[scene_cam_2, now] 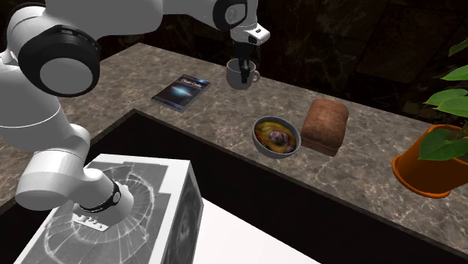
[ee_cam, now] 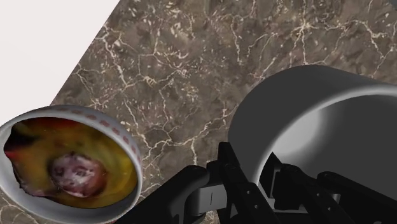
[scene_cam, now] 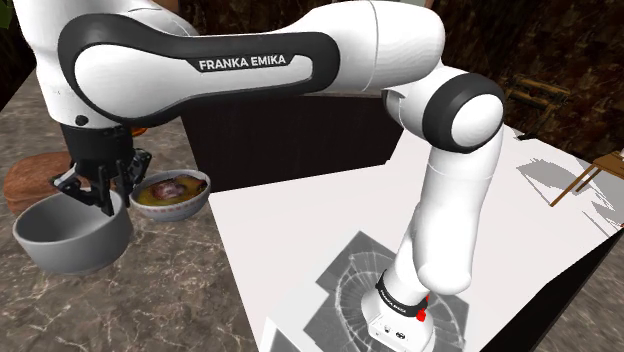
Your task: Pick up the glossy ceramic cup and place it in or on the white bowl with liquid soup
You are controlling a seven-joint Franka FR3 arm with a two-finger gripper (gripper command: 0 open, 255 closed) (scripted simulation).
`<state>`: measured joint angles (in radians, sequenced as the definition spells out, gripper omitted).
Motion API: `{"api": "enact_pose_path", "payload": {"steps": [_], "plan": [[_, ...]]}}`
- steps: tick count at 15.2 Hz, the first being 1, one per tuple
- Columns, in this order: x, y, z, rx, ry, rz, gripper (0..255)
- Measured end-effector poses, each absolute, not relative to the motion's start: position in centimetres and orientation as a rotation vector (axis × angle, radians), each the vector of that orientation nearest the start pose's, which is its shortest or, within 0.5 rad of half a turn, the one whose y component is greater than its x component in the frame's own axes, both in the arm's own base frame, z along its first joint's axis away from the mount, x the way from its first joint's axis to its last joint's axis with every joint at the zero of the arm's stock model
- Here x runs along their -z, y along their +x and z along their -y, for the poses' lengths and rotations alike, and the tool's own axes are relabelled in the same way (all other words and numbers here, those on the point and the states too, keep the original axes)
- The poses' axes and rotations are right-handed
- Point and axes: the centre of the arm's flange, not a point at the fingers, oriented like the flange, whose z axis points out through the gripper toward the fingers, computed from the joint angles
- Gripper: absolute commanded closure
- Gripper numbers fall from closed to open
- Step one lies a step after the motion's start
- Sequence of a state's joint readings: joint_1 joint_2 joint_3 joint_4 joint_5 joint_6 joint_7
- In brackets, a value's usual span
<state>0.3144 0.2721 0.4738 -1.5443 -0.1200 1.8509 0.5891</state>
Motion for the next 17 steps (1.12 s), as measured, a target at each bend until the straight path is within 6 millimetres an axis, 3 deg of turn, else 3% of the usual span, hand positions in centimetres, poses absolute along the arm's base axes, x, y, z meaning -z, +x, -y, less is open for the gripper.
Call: {"api": "enact_pose_path", "payload": {"steps": [3, 17], "plan": [[-52.3, 49.0, -41.4, 0.072, -3.078, 0.324, 255], [-54.3, 58.5, -26.0, 0.071, -3.078, 0.322, 255]]}}
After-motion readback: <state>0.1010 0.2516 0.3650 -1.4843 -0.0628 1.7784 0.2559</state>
